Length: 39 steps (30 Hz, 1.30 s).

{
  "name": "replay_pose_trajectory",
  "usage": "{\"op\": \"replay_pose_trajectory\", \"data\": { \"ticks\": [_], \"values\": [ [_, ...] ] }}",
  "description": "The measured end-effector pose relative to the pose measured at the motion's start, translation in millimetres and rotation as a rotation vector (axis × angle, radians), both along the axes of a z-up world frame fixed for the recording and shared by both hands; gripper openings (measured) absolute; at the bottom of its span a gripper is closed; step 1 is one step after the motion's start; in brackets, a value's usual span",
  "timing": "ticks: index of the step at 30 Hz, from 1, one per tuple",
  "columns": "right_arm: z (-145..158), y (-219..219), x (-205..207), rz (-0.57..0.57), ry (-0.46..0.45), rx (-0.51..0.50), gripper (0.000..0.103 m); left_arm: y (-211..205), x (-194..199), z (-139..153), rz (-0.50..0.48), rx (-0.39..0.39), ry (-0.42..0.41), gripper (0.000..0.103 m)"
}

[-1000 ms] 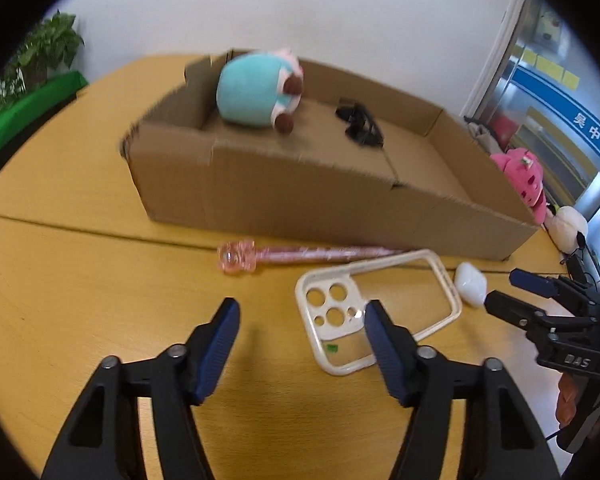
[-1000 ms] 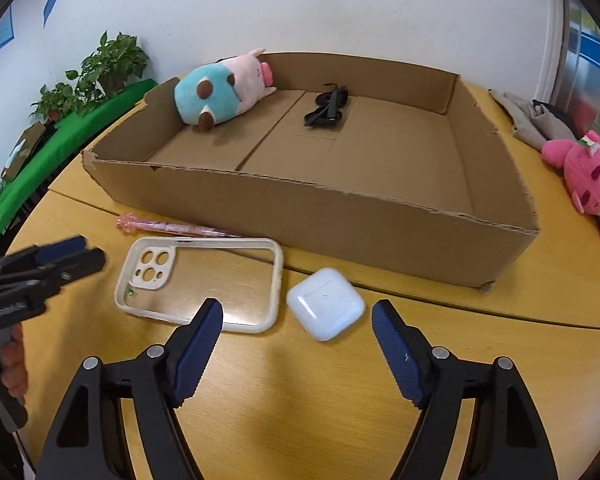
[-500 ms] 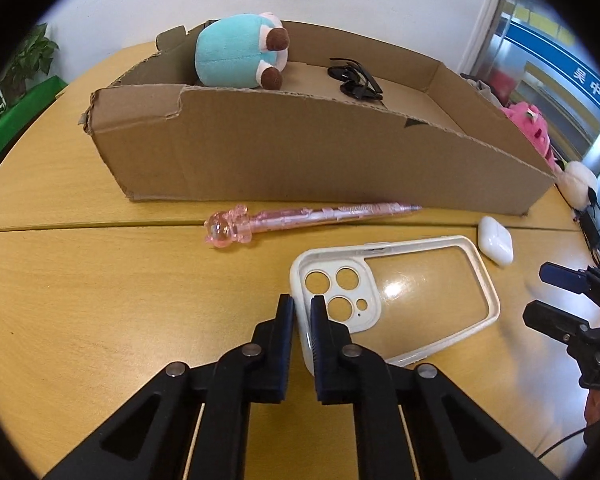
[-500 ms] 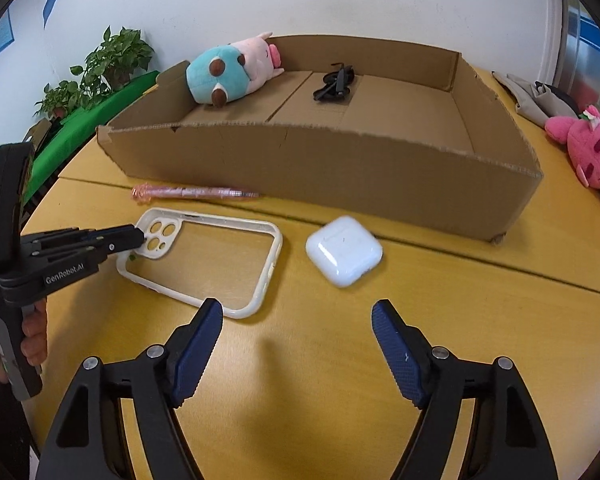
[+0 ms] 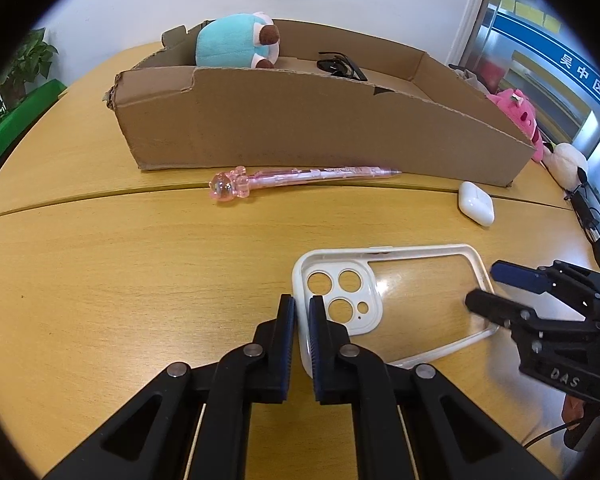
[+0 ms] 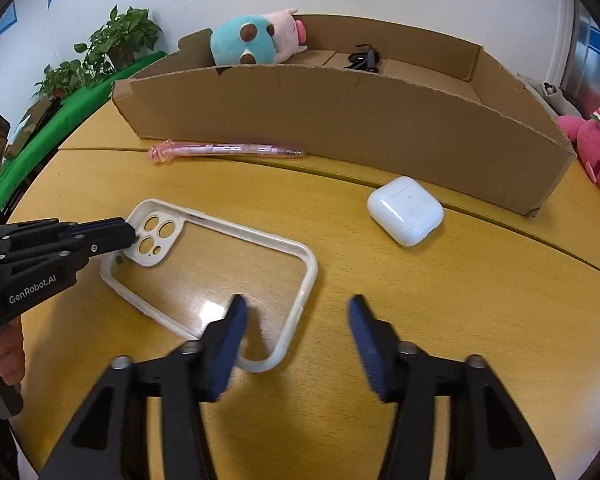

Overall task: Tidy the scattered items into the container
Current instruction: 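Close the left gripper on the rim of the white phone case, then lift the phone case with the left gripper and carry it into the box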

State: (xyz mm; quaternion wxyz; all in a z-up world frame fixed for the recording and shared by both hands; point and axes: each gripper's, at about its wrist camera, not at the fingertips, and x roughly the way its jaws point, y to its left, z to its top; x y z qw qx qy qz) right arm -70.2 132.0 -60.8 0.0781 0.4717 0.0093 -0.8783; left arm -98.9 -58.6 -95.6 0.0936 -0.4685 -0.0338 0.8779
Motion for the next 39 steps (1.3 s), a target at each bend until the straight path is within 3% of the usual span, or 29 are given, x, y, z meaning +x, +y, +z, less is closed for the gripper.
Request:
{"op": "replay_pose_trajectory", "data": {
  "ticks": [1, 3, 8, 13, 20, 25, 32, 39],
  "values": [
    [0, 0, 0, 0.000, -0.004, 0.001, 0.016, 1, 0, 0, 0.001, -0.003, 0.000, 0.006],
    [1, -1, -1, -0.001, -0.006, 0.013, 0.012, 4, -1, 2, 0.005, -0.009, 0.000, 0.006],
    [15, 6, 5, -0.023, 0.041, 0.003, 0.010, 2, 0, 18, 0.011, 0.029, 0.028, 0.006],
    [60, 6, 5, -0.031, 0.159, 0.017, 0.010, 3, -4, 71, 0.013, 0.023, 0.151, 0.006],
    [119, 3, -23, -0.031, 0.306, 0.033, 0.010, -6, -30, 132, 0.017, 0.024, 0.289, 0.006],
    [145, -1, -51, -0.019, 0.342, 0.043, 0.010, -8, -53, 159, 0.018, -0.009, 0.339, 0.006],
    [166, -8, -99, 0.017, 0.346, 0.064, 0.010, -23, -102, 167, 0.034, -0.011, 0.301, 0.006],
    [159, -15, -150, 0.056, 0.292, 0.077, 0.010, -36, -143, 155, 0.056, -0.030, 0.228, 0.006]
  ]
}}
